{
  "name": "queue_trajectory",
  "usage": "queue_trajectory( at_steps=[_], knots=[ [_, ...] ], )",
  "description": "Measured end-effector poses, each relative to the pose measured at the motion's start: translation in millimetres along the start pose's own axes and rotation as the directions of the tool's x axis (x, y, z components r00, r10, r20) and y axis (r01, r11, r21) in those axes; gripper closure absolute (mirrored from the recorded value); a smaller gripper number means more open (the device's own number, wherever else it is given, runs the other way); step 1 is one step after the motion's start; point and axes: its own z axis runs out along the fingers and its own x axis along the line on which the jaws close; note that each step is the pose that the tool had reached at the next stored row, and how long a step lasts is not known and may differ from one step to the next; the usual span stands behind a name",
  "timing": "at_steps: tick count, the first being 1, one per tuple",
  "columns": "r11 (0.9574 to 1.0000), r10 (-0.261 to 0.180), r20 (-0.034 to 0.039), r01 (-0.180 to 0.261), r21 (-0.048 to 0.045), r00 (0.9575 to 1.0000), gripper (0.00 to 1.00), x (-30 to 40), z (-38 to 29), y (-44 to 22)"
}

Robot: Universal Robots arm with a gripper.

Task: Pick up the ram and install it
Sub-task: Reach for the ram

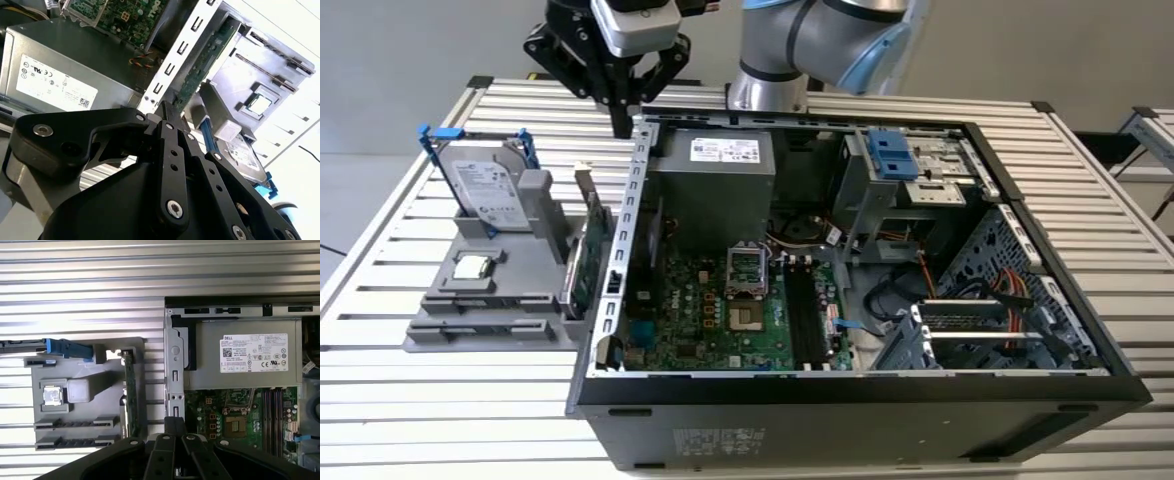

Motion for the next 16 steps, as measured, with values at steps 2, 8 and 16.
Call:
queue_trajectory(
  at_steps=[2, 8, 16],
  knots=[
    [1.0000, -0.002, -0.0004, 0.002, -0.0001, 1.0000, 1.00, 2.4, 0.0, -0.1],
    [1.0000, -0.006, -0.0018, 0.006, 0.0000, 1.0000, 1.00, 8.9, 0.0, -0.4],
    [0.9999, -0.011, -0.0030, 0.011, 0.0000, 0.9999, 1.00, 16.4, 0.0, -0.7]
  ],
)
